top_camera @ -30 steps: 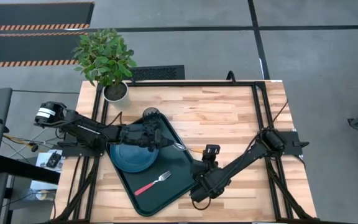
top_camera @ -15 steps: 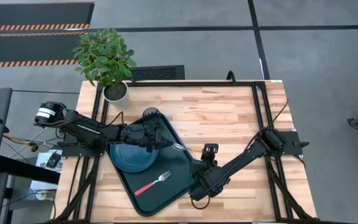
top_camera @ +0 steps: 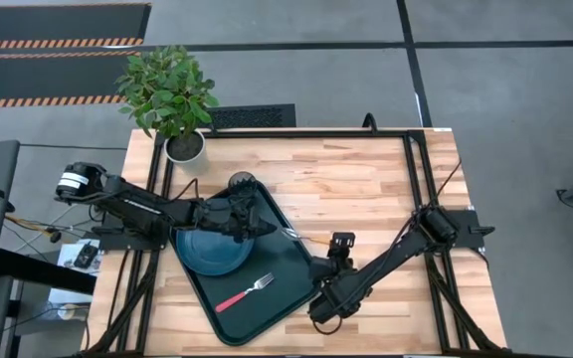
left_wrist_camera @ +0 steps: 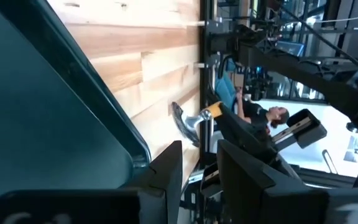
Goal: Pick and place plate/cup/fork/spoon on tray
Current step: Put the yellow spoon on the black tray on the right of the pink fork
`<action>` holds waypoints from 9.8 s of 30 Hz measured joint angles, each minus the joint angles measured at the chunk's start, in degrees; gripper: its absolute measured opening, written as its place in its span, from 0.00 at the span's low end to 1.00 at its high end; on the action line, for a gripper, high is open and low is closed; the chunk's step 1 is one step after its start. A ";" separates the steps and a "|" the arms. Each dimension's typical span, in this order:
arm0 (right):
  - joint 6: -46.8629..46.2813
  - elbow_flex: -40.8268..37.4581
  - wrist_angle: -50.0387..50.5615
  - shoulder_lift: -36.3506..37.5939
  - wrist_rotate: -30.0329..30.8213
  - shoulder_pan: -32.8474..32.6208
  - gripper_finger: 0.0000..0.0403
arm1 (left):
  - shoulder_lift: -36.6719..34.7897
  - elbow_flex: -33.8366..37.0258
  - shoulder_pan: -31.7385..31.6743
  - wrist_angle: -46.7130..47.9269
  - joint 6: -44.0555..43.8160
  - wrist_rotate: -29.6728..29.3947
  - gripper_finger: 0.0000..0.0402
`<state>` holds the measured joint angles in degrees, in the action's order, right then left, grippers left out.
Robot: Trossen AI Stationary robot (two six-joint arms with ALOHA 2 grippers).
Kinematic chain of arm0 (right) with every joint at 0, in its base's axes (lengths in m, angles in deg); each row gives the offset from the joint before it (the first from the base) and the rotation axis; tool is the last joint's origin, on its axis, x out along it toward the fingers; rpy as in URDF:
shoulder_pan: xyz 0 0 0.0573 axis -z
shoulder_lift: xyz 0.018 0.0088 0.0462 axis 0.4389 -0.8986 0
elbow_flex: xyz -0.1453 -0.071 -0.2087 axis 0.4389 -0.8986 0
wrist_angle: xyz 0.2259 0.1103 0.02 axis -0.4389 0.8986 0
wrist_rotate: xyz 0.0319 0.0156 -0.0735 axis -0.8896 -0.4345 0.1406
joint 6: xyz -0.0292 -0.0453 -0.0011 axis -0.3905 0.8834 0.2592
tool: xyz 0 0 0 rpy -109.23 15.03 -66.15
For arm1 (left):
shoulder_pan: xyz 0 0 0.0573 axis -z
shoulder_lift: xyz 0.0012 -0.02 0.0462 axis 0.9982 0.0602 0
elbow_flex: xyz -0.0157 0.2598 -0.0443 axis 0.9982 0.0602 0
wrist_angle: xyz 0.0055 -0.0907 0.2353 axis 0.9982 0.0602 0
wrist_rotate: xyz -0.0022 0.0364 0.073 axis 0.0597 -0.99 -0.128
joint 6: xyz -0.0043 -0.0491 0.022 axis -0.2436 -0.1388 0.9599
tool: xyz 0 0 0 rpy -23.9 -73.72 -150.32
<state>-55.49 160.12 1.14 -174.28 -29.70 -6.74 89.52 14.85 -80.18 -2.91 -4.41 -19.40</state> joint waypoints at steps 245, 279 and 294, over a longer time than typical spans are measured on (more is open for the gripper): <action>-7.55 -10.34 -37.46 8.65 -8.85 -2.25 0.65 | 15.84 -88.37 20.49 104.17 94.47 5.66 0.10; 8.38 -9.99 -85.60 -3.16 -38.11 11.61 0.65 | -15.65 -35.33 48.98 58.24 67.89 -47.33 0.00; 6.44 -9.49 -93.35 -9.36 -37.28 11.21 0.63 | -15.47 -32.89 48.98 53.83 65.37 -49.10 0.00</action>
<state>-49.05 150.63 -92.21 -183.64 -66.98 4.47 74.05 -18.05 -31.19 50.92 60.96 -68.50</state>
